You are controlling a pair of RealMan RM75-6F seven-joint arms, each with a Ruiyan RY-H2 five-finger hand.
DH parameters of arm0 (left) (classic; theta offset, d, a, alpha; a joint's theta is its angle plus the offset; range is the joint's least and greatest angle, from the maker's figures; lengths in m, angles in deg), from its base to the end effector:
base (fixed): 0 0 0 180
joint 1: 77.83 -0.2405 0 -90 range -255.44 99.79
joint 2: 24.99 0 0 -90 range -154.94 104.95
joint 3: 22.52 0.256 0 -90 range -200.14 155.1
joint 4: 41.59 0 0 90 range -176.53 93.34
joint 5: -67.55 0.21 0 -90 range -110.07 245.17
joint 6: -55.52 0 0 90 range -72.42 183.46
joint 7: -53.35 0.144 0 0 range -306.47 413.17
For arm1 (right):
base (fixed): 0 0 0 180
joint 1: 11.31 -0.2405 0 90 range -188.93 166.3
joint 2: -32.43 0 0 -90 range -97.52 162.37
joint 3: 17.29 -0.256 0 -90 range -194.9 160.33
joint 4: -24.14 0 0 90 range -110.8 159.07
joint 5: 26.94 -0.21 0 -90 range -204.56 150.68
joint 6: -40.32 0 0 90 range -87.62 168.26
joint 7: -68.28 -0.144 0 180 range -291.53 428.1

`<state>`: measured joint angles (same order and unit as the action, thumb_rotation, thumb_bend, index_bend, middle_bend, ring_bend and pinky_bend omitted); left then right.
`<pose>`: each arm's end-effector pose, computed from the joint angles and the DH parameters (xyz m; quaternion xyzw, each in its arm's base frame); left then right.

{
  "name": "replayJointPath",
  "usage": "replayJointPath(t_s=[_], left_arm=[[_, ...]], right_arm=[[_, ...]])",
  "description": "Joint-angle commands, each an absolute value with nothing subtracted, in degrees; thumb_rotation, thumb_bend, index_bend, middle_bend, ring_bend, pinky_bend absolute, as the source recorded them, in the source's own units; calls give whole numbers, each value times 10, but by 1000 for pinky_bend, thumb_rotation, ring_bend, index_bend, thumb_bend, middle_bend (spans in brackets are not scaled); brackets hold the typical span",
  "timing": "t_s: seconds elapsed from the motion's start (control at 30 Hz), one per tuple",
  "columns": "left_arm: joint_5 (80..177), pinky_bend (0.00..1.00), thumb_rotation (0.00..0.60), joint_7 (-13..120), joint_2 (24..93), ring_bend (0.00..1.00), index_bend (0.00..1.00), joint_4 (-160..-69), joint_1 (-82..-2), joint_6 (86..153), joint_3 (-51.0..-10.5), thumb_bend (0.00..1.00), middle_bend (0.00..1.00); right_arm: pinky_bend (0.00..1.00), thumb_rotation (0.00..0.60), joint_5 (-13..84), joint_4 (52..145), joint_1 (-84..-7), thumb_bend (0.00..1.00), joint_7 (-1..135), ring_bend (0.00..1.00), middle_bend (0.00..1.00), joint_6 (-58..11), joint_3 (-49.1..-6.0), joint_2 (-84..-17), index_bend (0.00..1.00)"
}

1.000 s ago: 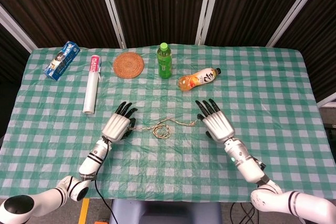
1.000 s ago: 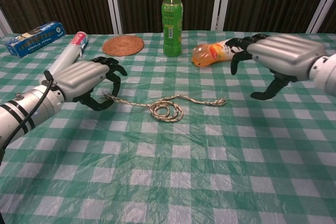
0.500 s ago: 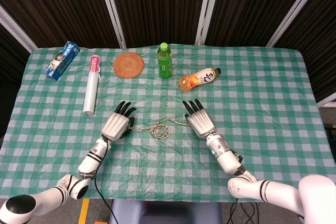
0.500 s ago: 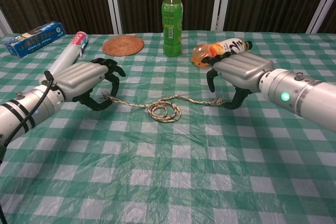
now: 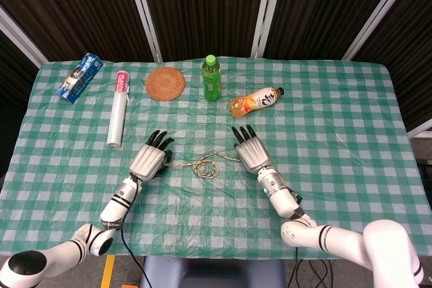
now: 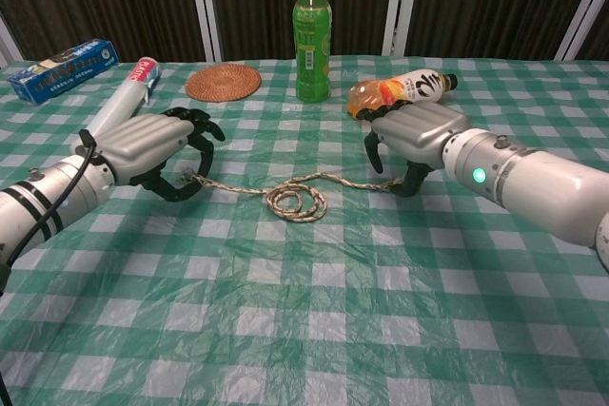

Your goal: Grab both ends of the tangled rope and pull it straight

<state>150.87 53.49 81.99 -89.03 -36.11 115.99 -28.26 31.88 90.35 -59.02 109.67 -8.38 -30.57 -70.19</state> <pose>-0.1905 0.3622 -0.0686 -0.7561 -0.2946 -0.3961 0.4298 -0.1387 -0.3740 -0.0764 0.8024 -0.2538 0.2577 0.4748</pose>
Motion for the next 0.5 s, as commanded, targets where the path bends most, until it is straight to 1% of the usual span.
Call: replayJointPath(t_s=[0.03, 0.17, 0.5], left_arm=[[1508, 59, 600, 534, 820, 0, 747, -889, -361, 1159, -283, 458, 165], [1509, 59, 600, 532, 819, 0, 746, -887, -360, 1154, -282, 456, 164], [1508, 58, 600, 527, 816, 0, 744, -889, -360, 1148, -280, 453, 158]], right_arm=[[0, 600, 313, 896, -596, 413, 1098, 0, 0, -82, -305, -708, 577], [0, 600, 306, 889, -600, 462, 1101, 0, 0, -79, -298, -711, 593], [0, 600, 277, 890, -607, 465, 1121, 0, 0, -82, -289, -711, 609]])
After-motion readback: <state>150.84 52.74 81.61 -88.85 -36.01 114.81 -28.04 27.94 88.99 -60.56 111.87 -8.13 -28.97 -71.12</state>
